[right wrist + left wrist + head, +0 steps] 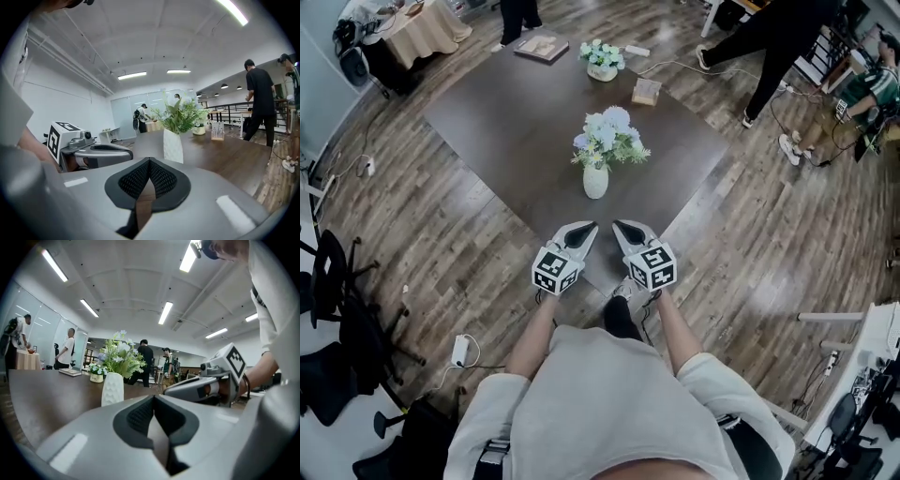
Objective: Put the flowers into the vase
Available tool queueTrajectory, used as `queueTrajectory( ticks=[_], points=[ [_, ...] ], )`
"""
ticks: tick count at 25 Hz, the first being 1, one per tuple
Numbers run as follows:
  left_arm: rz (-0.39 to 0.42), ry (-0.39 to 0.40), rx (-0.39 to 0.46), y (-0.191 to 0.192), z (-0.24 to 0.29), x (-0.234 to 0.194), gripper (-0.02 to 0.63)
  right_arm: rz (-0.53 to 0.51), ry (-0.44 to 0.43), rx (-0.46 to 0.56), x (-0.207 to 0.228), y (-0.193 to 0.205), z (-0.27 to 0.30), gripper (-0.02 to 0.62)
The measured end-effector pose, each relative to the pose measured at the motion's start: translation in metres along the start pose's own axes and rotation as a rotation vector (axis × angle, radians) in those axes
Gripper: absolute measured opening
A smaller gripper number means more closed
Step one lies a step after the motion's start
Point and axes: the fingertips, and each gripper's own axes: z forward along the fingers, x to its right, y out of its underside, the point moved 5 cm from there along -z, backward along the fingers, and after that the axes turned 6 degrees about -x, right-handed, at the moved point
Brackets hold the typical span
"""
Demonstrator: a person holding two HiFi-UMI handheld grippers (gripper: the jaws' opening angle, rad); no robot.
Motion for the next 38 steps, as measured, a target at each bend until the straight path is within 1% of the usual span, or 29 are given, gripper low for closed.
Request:
queueTrajectory(
  ticks=[5, 11, 19, 25, 29, 35, 38],
  points=[
    [0.023, 0.029, 0.023, -0.001, -0.041, 0.019, 0.009, -0.006, 0.034, 0.039, -0.046, 0.003, -0.018, -0.002],
    [0.054, 0.043, 0.017, 0.006, -0.08, 0.049, 0.009, -0.005, 0.112, 0.065, -0.084, 0.014, -0.051, -0.002],
    [0.055, 0.057, 0.023, 0.016, -0.109, 0.096, 0.009, -0.028, 0.139, 0.065, -0.127, 0.035, -0.092, -0.003],
    [0.044, 0.033, 0.04, 0.017, -0.12, 0.121, 0.009, -0.032, 0.129, 0.077, -0.137, 0.043, -0.116, -0.003],
    [0.029, 0.007, 0.057, 0.01, -0.124, 0.133, 0.009, -0.038, 0.12, 0.089, -0.136, 0.042, -0.133, -0.003],
    [0.056, -0.02, 0.08, -0.007, -0.122, 0.153, 0.009, -0.065, 0.117, 0.128, -0.128, 0.031, -0.162, -0.003],
    [0.045, -0.034, 0.08, -0.005, -0.121, 0.162, 0.009, -0.058, 0.116, 0.134, -0.122, 0.034, -0.172, -0.003]
  ],
)
